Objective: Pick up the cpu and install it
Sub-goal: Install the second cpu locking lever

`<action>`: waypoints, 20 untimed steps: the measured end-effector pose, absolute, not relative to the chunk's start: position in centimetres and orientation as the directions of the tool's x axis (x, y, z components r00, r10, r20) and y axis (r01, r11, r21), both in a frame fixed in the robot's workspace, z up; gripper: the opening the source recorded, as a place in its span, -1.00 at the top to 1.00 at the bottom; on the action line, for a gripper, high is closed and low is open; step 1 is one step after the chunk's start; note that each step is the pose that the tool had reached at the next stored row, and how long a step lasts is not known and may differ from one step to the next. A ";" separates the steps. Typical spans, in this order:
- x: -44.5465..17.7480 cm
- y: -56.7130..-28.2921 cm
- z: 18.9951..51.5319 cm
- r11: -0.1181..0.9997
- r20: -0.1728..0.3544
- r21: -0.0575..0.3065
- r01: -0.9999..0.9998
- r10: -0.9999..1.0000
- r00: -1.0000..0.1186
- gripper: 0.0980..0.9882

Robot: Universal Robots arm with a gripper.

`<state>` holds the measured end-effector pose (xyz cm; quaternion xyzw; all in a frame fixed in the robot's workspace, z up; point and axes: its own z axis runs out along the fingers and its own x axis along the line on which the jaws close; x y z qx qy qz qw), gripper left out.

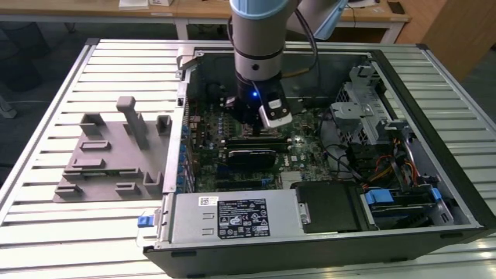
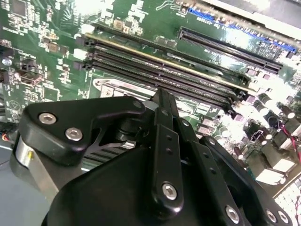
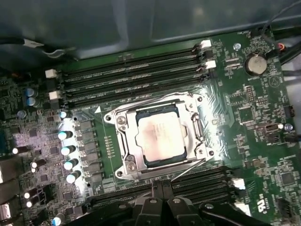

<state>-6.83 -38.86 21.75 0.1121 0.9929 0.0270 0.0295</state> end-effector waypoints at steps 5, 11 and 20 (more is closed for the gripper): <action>-7.4 -39.4 21.5 0.970 -0.043 0.102 0.221 0.226 -0.973 0.98; -7.8 -40.2 21.3 0.965 -0.033 0.144 0.221 0.228 -0.973 0.98; -8.4 -41.2 20.8 0.954 -0.019 0.202 0.220 0.229 -0.973 0.98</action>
